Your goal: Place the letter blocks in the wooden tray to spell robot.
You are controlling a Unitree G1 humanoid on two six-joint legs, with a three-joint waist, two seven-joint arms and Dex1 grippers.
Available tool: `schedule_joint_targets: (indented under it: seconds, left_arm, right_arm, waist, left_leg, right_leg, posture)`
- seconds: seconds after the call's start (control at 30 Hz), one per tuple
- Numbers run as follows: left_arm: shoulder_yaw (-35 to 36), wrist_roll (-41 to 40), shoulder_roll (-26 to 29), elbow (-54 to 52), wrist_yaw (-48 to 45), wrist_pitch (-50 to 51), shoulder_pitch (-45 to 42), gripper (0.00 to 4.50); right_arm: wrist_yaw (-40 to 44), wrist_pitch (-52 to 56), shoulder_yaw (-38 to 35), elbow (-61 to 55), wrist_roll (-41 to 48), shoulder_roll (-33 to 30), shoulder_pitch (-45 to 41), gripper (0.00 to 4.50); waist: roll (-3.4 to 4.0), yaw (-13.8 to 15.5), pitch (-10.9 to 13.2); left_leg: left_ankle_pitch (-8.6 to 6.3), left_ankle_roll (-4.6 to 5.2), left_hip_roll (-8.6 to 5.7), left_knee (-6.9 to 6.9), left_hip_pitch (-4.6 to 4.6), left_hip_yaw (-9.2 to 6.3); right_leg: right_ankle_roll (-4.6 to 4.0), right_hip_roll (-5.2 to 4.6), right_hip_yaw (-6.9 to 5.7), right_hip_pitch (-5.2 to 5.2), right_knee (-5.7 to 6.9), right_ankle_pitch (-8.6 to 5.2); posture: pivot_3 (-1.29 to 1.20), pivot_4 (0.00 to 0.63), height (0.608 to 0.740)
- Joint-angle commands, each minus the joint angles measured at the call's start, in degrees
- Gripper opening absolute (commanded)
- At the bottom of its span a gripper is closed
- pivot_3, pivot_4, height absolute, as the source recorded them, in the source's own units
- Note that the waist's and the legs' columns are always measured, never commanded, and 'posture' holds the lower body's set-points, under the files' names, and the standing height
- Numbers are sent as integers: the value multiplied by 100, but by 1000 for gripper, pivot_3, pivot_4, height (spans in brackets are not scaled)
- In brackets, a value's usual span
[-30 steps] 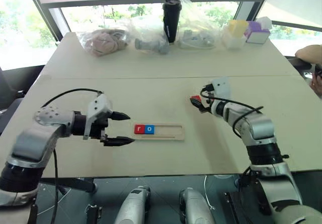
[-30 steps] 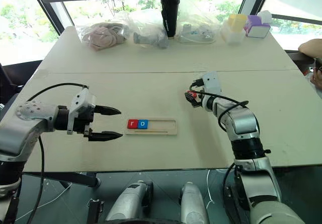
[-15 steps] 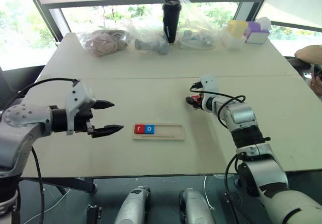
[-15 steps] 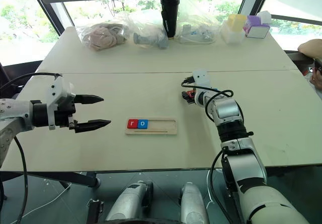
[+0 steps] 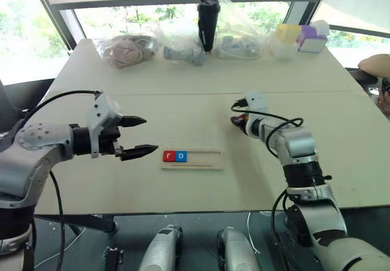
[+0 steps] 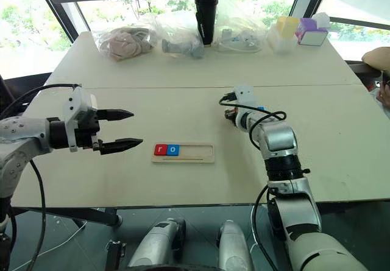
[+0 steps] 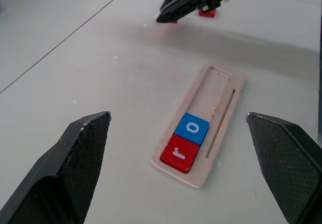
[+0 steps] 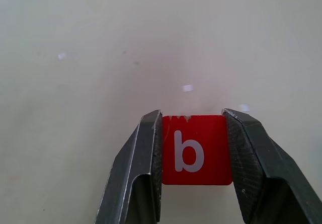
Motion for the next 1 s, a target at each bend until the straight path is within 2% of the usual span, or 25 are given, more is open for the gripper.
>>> schedule_joint_targets:
  seconds: [0.03, 0.13, 0.23, 0.37, 0.53, 0.83, 0.9, 1.0]
  left_arm:
    - [-216, -105, -145, -237, 84, -81, -203, 4500]
    - [-461, -59, -332, -219, 122, -123, -354, 4500]
    - [-694, 72, -341, -147, 38, -235, -388, 4500]
    - [-907, 125, -389, 40, -45, -368, -456, 4500]
    - [-1097, 189, -422, 265, -180, -487, -613, 4500]
    - [-1214, 287, -435, 424, -329, -573, -741, 4500]
    - [-1204, 278, -423, 396, -331, -561, -709, 4500]
    - [-1185, 279, -409, 394, -317, -553, -683, 4500]
  right_arm:
    - [-141, 1787, -968, -1764, 368, 21, 327, 1186]
    - [-240, 2912, -1424, -2848, 375, 136, 512, 1186]
    - [-596, 3108, -1698, -3478, 356, 488, 825, 1186]
    - [-1347, 3108, -1921, -4248, 255, 1512, 1393, 1186]
    - [-1976, 3108, -1605, -4852, 301, 2547, 1992, 1186]
    - [-2340, 3108, -1273, -4950, 510, 2810, 2415, 1186]
    - [-2365, 3108, -1278, -4921, 590, 2803, 2444, 2273]
    - [-2390, 3108, -1294, -4891, 700, 2738, 2465, 3654]
  waist:
    - [-1, 39, -1]
    - [-1, 34, -1]
    - [-1, -19, -1]
    - [3, -20, -2]
    - [4, -18, -1]
    - [5, -15, -1]
    - [5, -17, -1]
    - [5, -20, -1]
  left_leg:
    - [0, 0, 0, -4, -2, -2]
    - [0, 0, 1, -4, -1, -3]
    - [0, 0, 2, -1, 0, -1]
    - [-1, -2, 7, -8, 7, -3]
    - [0, -2, 8, -8, 3, -2]
    - [-9, -17, 5, -10, 6, -3]
    - [-9, -17, 6, -14, 4, -3]
    - [-9, -16, 6, -14, 4, -3]
  right_leg:
    - [0, -1, -1, 0, 2, 0]
    - [-14, -1, 0, -2, 12, -10]
    - [-25, -2, 0, -10, 20, -16]
    - [-57, 1, 2, -19, 30, -35]
    - [-58, 4, 5, -30, 37, -35]
    - [-58, 0, 4, -37, 25, -36]
    - [-59, 0, 4, -33, 27, -36]
    - [-58, 0, 4, -33, 26, -36]
  posture:
    - [0, 150, 740]
    - [0, 150, 740]
    - [0, 150, 740]
    - [0, 150, 740]
    - [0, 150, 740]
    - [0, 150, 740]
    - [0, 150, 740]
    - [0, 150, 740]
